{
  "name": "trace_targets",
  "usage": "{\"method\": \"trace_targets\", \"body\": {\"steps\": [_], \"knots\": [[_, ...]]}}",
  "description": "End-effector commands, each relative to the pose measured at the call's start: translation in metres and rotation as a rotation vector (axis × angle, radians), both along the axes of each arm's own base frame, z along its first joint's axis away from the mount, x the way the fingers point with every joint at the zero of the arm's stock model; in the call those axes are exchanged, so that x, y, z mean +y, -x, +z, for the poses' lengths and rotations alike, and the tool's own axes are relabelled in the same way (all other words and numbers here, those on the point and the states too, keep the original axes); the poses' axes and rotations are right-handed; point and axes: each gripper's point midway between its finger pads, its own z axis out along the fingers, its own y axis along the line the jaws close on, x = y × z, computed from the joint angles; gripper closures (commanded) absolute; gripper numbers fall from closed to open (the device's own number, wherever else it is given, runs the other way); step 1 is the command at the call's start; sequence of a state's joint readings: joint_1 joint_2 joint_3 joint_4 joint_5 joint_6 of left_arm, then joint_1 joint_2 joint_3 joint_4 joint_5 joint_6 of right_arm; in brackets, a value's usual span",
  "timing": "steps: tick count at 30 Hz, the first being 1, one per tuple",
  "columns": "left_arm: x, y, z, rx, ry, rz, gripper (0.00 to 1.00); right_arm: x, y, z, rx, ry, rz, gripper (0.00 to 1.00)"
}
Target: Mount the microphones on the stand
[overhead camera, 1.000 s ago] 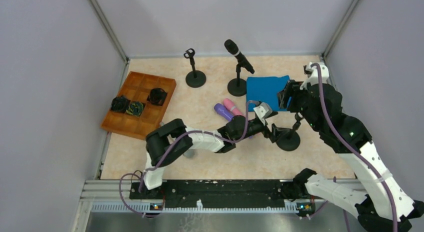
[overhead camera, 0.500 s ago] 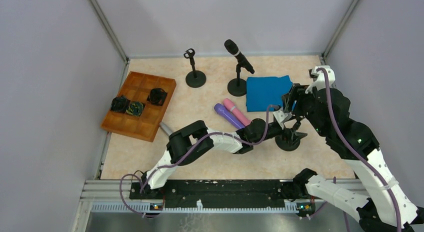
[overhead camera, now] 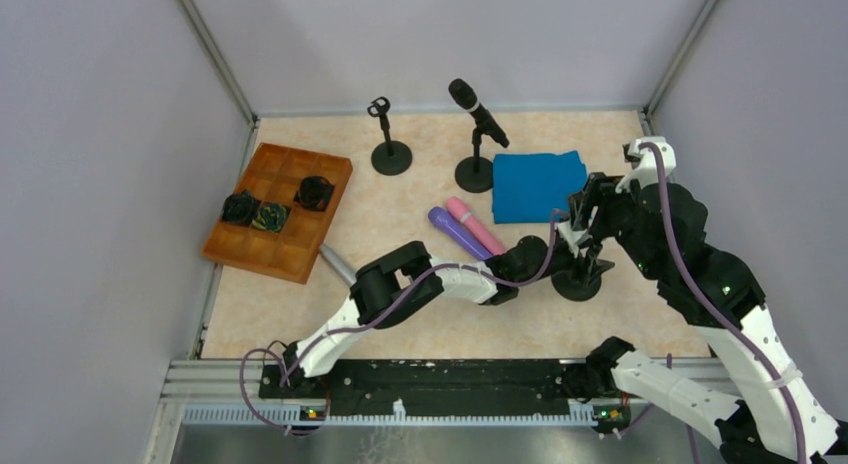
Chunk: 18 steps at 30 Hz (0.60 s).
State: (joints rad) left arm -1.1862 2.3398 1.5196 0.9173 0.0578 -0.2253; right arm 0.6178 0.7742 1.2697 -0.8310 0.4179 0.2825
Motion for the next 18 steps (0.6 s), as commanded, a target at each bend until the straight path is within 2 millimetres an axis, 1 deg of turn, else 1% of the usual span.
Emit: {"method": "trace_targets", "body": {"steps": [1,4,9,14,15,17,18], "knots": [[-0.006,-0.004,0.018,-0.013,0.052,0.006,0.32,-0.006,0.000,0.002,-0.017,0.011,-0.015,0.41],[-0.006,-0.001,0.023,-0.016,0.060,-0.007,0.40,-0.006,0.000,0.002,-0.017,0.010,-0.014,0.41],[-0.007,0.006,0.037,-0.033,0.085,-0.047,0.59,-0.004,0.000,-0.001,-0.016,0.007,-0.005,0.41],[-0.007,0.019,0.049,-0.053,0.104,-0.117,0.73,-0.002,0.000,-0.002,-0.016,0.008,0.001,0.41],[-0.007,0.023,0.051,-0.059,0.104,-0.138,0.79,-0.002,-0.001,-0.003,-0.015,0.009,0.001,0.41],[-0.007,0.031,0.055,-0.069,0.097,-0.180,0.95,-0.002,-0.001,-0.003,-0.016,0.011,0.002,0.41],[-0.006,0.035,0.055,-0.073,0.089,-0.200,1.00,-0.002,-0.002,-0.004,-0.016,0.011,0.003,0.41]]}}
